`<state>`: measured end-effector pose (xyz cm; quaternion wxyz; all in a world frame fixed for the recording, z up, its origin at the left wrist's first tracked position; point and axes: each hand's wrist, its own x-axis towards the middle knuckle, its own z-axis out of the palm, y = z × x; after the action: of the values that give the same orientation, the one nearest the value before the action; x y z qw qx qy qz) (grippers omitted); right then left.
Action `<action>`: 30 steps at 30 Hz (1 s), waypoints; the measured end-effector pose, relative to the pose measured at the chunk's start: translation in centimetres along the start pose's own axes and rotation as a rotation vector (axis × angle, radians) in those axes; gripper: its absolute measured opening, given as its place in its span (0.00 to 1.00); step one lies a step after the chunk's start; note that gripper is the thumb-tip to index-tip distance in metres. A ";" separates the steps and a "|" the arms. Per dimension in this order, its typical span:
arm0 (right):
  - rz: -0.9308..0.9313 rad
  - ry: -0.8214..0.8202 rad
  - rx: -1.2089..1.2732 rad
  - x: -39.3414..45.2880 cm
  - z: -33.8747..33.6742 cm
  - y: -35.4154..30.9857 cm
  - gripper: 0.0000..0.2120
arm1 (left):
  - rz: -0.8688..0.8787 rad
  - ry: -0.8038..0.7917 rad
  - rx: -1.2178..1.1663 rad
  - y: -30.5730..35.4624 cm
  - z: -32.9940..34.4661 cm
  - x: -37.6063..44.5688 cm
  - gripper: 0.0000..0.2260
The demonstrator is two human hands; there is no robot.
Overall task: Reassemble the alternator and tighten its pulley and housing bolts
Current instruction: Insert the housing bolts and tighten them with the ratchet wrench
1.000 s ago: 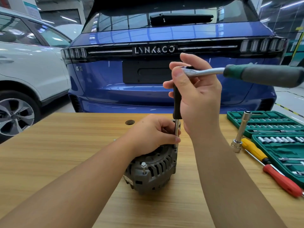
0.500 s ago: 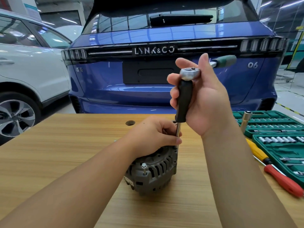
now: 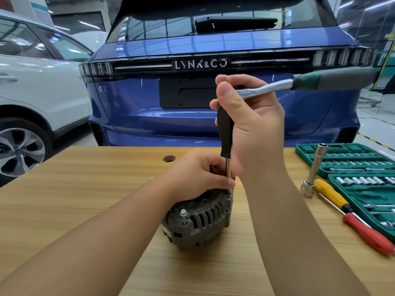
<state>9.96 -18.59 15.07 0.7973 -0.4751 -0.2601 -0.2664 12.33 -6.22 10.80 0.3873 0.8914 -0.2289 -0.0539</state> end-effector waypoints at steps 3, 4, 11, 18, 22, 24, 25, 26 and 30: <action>-0.021 0.025 -0.044 0.0 0.1 0.0 0.04 | -0.001 0.005 0.006 0.0 0.1 0.1 0.03; -0.006 0.018 -0.041 0.1 -0.1 0.0 0.04 | -0.002 0.012 0.006 0.0 0.2 0.2 0.03; 0.240 -0.088 0.186 1.4 -1.9 -0.7 0.06 | 0.001 0.042 0.023 -0.1 0.4 0.5 0.03; 0.086 0.024 0.082 1.0 -0.8 -0.2 0.02 | 0.028 0.052 0.019 -0.1 0.5 0.4 0.05; 0.077 0.036 0.010 0.8 -0.6 -0.4 0.02 | 0.012 0.059 0.033 0.0 0.5 0.4 0.03; 0.092 0.041 -0.005 0.8 -0.7 -0.4 0.05 | 0.009 0.081 0.044 0.1 0.7 0.6 0.03; 0.107 0.041 0.008 0.9 -0.8 -0.4 0.07 | 0.007 0.090 0.044 0.1 0.8 0.6 0.03; 0.123 0.036 0.031 1.0 -0.9 -0.5 0.08 | 0.005 0.093 0.044 0.1 0.9 0.7 0.03; 0.199 -0.015 0.122 1.4 -1.5 -0.7 0.11 | 0.003 0.078 0.038 0.2 0.9 0.8 0.03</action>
<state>10.78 -20.48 15.81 0.8453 -0.4512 -0.2331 -0.1661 12.67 -7.28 10.35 0.3790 0.8997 -0.2162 -0.0141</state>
